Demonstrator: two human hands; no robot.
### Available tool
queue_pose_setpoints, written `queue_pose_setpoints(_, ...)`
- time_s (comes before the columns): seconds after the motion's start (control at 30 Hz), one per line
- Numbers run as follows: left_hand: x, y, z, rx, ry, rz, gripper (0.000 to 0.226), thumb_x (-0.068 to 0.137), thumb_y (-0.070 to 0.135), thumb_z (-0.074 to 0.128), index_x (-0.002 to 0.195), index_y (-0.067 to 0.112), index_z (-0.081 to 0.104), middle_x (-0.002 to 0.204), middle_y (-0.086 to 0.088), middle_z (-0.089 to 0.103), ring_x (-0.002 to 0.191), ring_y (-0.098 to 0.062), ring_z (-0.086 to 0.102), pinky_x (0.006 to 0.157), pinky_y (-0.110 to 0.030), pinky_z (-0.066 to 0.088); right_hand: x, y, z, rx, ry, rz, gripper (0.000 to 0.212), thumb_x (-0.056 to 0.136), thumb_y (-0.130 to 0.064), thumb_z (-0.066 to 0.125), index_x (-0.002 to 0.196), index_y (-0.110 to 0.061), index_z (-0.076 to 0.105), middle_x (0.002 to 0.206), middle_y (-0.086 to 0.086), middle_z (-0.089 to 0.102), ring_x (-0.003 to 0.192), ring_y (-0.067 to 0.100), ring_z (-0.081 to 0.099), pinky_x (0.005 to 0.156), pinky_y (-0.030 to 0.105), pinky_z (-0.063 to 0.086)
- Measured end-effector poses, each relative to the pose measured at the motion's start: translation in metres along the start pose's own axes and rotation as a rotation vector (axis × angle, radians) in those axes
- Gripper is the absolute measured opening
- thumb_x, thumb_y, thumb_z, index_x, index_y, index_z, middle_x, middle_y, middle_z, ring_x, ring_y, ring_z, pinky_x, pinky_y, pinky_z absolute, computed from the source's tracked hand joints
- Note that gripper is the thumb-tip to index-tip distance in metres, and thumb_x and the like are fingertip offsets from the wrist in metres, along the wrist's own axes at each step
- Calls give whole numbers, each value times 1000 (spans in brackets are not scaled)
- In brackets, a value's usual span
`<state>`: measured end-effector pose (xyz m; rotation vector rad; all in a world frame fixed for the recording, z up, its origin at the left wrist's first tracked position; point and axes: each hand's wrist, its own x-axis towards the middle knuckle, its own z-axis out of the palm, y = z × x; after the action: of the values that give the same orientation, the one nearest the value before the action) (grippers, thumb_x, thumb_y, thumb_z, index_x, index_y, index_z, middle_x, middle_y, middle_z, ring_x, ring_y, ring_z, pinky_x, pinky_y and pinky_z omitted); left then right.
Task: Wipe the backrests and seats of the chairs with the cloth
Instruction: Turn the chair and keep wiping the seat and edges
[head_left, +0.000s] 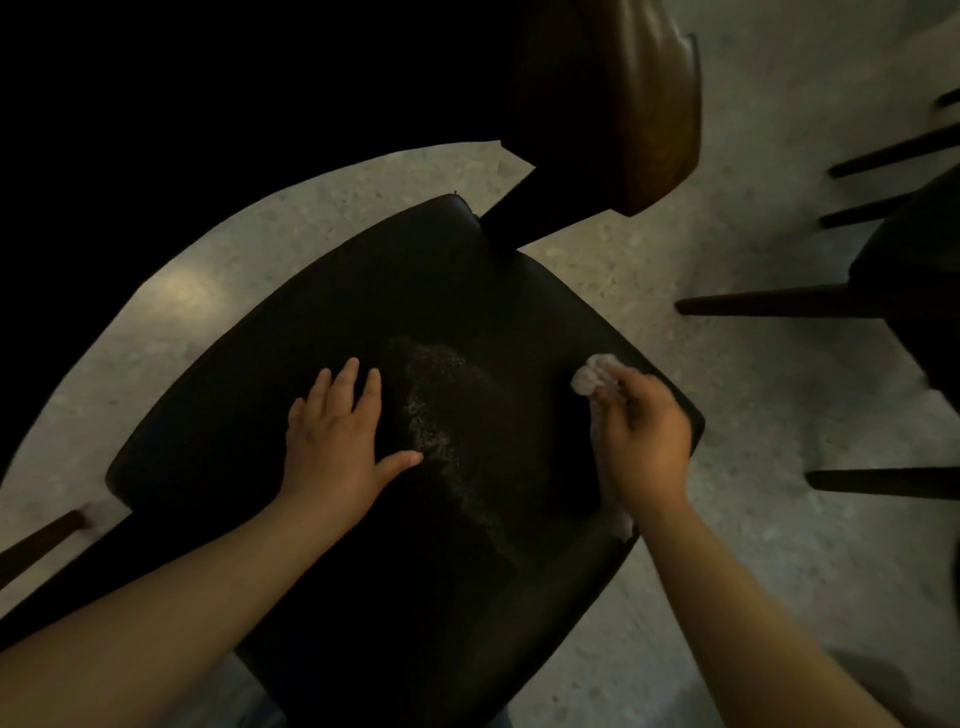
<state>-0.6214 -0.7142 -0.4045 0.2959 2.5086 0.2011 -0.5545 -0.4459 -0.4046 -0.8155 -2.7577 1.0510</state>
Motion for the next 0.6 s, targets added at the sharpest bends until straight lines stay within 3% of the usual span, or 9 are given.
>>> queue_pose_setpoints(0.13, -12, 14, 17, -10, -44, -78, 123, 69, 74, 64, 154, 21, -7, 161, -4, -15, 148, -31, -9, 120, -49, 9, 34, 16, -11, -64, 15, 105, 32, 99, -25, 52, 129, -17, 59, 120, 5, 61, 109, 19, 56, 90, 27, 42)
queue_pose_setpoints(0.27, -11, 17, 28, 19, -49, -98, 131, 63, 74, 69, 153, 21, -10, 159, -5, -21, 147, -32, -15, 119, -51, 5, 25, 20, 0, -41, -12, 128, 29, 97, -25, 52, 124, -22, 61, 117, 0, 62, 111, 16, 57, 95, 28, 42)
queue_pose_setpoints(0.37, -11, 17, 29, 30, -49, -83, 130, 65, 74, 67, 153, 21, -12, 159, -5, -23, 146, -33, -16, 120, -51, 4, -9, 16, 6, -28, -85, 16, 24, 94, -25, 54, 116, -25, 64, 112, -5, 63, 107, 12, 57, 98, 39, 48)
queue_pose_setpoints(0.5, -12, 15, 27, 27, -75, -61, 128, 68, 74, 65, 153, 21, -14, 158, -6, -26, 146, -33, -19, 120, -52, 3, -40, 11, 1, 69, -196, -56, 25, 93, -28, 52, 114, -32, 63, 103, -20, 58, 98, -2, 55, 91, 27, 48)
queue_pose_setpoints(0.6, -11, 15, 30, 36, -72, -64, 128, 68, 75, 64, 153, 20, -15, 158, -6, -27, 145, -33, -20, 120, -51, 2, -22, 10, -14, 124, -46, -7, 22, 95, -24, 51, 112, -37, 58, 99, -23, 55, 96, -7, 53, 91, 21, 45)
